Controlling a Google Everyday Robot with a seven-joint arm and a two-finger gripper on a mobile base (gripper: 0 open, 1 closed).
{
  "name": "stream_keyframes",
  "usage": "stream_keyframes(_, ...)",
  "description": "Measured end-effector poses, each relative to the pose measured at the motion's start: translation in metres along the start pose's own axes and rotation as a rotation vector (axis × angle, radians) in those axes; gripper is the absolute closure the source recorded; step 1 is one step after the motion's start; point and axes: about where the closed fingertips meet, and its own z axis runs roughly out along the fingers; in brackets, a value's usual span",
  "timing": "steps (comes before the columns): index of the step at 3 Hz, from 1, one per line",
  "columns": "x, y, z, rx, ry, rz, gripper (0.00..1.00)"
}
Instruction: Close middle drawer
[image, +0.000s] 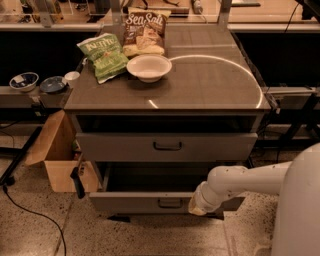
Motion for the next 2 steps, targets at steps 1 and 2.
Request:
stream_keyframes(1, 0.002, -0.024, 0.003, -0.006, 0.023, 0.001, 1.0)
stream_keyframes(2, 0.004, -0.052, -0.003, -0.003, 0.071, -0.001, 1.0)
